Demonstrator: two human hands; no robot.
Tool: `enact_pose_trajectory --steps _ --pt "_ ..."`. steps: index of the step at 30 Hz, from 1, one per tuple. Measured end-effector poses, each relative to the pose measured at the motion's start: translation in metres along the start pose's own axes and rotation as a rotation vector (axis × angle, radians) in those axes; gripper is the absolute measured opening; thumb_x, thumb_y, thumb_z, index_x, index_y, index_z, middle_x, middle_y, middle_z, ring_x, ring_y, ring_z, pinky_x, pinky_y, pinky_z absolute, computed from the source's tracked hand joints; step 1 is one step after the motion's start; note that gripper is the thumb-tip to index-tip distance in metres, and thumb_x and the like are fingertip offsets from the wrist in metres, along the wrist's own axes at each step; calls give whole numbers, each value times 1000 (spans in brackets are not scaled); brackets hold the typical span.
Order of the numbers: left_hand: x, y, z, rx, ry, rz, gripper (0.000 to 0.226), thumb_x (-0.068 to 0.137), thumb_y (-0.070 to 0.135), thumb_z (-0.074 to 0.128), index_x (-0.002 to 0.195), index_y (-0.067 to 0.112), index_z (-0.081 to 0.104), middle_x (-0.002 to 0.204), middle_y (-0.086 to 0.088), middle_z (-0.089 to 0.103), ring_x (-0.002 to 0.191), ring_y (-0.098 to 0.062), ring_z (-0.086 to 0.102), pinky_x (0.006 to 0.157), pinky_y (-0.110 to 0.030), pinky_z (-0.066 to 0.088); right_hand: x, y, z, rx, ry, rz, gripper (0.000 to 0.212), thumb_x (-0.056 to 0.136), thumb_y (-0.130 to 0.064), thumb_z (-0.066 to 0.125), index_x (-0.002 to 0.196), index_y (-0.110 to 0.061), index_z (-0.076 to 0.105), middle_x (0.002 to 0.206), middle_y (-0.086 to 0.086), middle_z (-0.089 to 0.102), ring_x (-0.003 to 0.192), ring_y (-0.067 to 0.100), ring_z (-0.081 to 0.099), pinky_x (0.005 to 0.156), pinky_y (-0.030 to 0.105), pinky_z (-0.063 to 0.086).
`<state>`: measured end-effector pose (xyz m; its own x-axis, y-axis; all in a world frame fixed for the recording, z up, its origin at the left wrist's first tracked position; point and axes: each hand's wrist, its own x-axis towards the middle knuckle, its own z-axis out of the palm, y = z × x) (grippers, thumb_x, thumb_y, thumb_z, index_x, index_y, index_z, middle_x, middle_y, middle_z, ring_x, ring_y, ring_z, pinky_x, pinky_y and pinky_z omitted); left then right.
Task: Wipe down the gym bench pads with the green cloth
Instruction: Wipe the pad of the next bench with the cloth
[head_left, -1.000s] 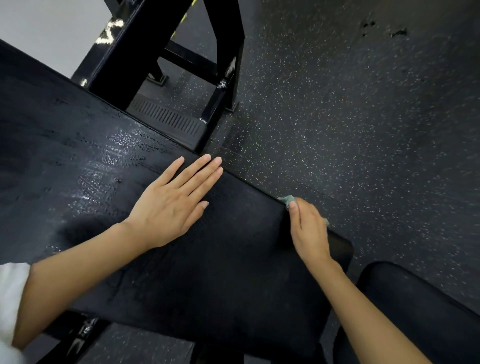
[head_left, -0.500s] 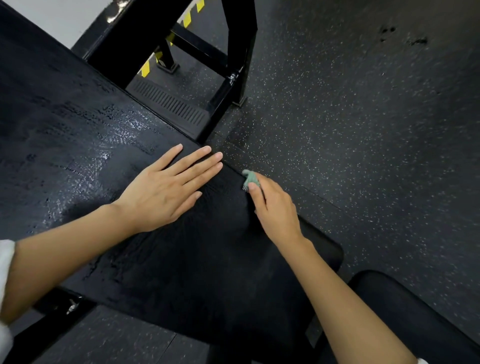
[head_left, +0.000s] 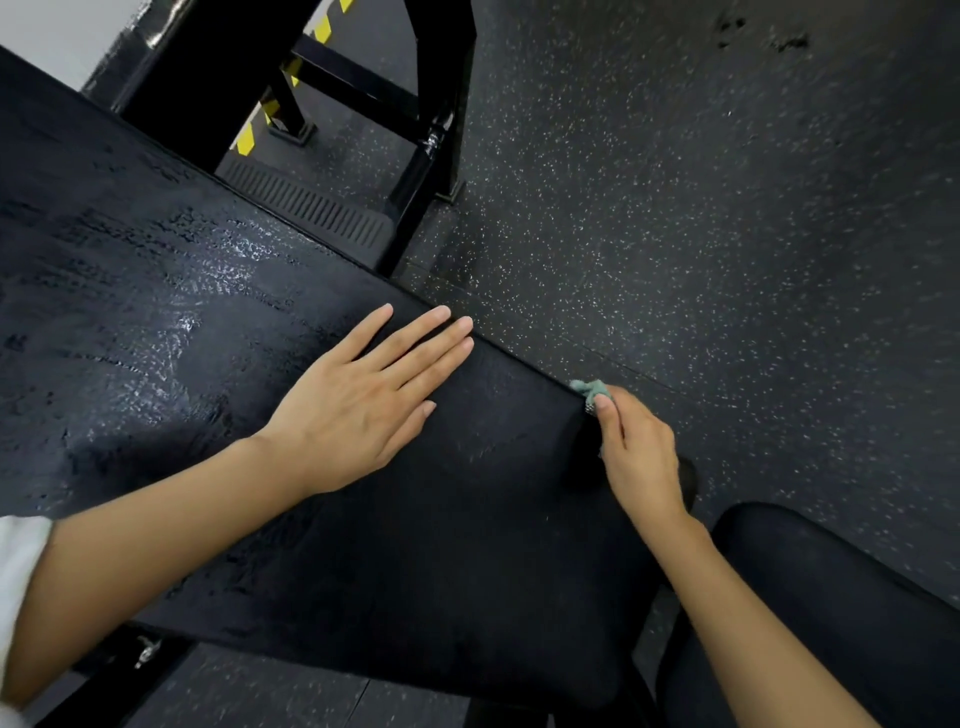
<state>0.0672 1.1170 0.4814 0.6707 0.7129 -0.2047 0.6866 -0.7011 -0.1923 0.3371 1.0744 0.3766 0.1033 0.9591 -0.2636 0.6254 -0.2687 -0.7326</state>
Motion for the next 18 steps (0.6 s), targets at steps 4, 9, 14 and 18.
enact_pose_trajectory --steps 4,9,14,18 --pt "2 3 0 -10 2 24 59 101 34 20 155 9 17 163 -5 11 151 -22 10 119 -49 18 12 -39 18 22 39 -12 33 104 -29 37 95 -12 64 83 -3 64 80 20 59 67 32 35" --pt "4 3 0 -8 -4 40 60 101 34 20 155 9 16 163 -6 10 151 -22 9 119 -49 19 24 -87 32 80 39 -94 32 104 -31 38 105 -17 67 96 -1 71 88 19 63 77 36 44" --pt "5 4 1 -7 -7 50 60 101 35 21 155 8 16 163 -6 11 151 -22 10 120 -48 17 26 -93 34 116 -25 -217 36 102 -36 36 123 -26 63 122 -13 65 112 8 58 90 28 45" --pt "6 6 -1 1 -18 40 60 100 34 22 154 8 19 163 -6 13 151 -22 12 119 -49 18 22 -54 21 95 -87 -196 33 103 -35 39 127 -28 60 121 -15 63 114 7 54 90 29 44"
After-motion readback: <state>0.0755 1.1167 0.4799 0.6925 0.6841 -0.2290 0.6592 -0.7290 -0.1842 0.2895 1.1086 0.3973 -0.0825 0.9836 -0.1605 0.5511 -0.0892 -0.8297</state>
